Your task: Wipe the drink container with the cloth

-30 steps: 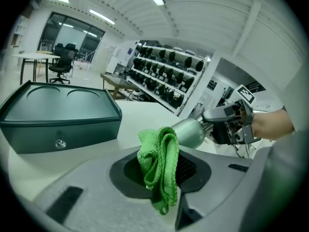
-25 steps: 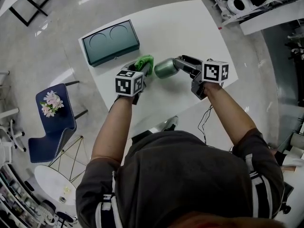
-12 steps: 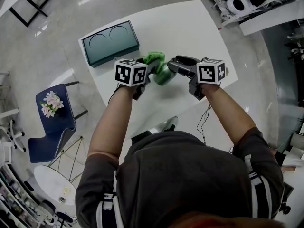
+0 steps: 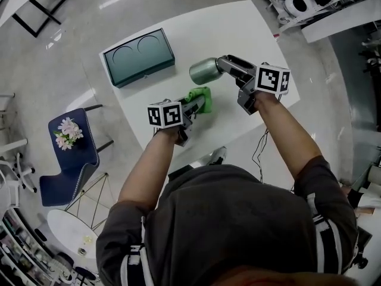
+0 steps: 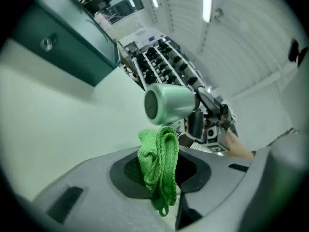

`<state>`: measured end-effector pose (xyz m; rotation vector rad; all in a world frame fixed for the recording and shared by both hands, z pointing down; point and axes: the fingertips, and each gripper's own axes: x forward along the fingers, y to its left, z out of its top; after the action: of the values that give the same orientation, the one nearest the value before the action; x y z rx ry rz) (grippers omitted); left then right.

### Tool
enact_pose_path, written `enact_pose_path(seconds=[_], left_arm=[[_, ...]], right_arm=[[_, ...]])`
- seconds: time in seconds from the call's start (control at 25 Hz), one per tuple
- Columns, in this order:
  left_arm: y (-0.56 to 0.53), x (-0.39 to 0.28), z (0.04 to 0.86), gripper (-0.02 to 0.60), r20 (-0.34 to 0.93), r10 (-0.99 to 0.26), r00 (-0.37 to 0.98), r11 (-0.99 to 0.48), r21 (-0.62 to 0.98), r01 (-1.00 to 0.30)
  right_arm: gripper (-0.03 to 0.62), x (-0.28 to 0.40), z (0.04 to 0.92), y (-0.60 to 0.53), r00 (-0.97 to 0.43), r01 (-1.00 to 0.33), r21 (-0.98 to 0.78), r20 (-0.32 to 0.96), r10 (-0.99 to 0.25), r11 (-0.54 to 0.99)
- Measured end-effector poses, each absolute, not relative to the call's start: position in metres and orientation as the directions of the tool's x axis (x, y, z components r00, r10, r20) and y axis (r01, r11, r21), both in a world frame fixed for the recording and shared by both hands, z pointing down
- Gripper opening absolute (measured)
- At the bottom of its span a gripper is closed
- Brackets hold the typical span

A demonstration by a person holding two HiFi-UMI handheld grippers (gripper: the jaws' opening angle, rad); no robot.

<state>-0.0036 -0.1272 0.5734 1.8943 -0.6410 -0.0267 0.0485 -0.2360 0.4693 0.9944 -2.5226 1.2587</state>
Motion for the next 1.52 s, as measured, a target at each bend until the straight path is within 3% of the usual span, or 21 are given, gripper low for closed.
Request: enact_pose_path(seconds=[0.28,0.4,0.8,1.0,1.16,1.28,1.52], left_arm=[[-0.146,0.036,0.546,0.081,0.037,-0.532,0.846,-0.135,0.983,-0.128],[-0.156,0.026,0.548,0.080,0.000,-0.585,0.811,-0.099,0.993,-0.071],[-0.168,-0.040,0.579,0.080,0.083,-0.684,0.725,-0.037,0.988,-0.148],[-0.171,-0.076,0.556,0.080,0.036,-0.719,0.694,-0.107,0.981,-0.162],[-0.160,-0.043,0.495,0.080,-0.068,-0.642,0.763,-0.245,0.962,-0.120],[-0.157,-0.009,0.478,0.080,-0.062,-0.580,0.812,-0.315,0.937,-0.153],[-0.155,-0.009,0.503,0.081,0.013,-0.593,0.805,-0.261,0.943,-0.208]], right_arm=[[0.250,0.019,0.486,-0.223,-0.786,-0.603,-0.662,0.396,-0.475,0.445],[0.250,0.022,0.487,-0.221,-0.787,-0.604,-0.655,0.397,-0.473,0.455],[0.249,0.055,0.476,-0.223,-0.791,-0.588,-0.679,0.371,-0.487,0.438],[0.249,0.074,0.478,-0.232,-0.732,-0.652,-0.655,0.411,-0.544,0.383],[0.249,0.078,0.493,-0.233,-0.673,-0.721,-0.604,0.491,-0.553,0.341],[0.249,0.065,0.497,-0.230,-0.673,-0.722,-0.603,0.503,-0.542,0.338],[0.249,0.047,0.493,-0.218,-0.717,-0.684,-0.626,0.483,-0.502,0.375]])
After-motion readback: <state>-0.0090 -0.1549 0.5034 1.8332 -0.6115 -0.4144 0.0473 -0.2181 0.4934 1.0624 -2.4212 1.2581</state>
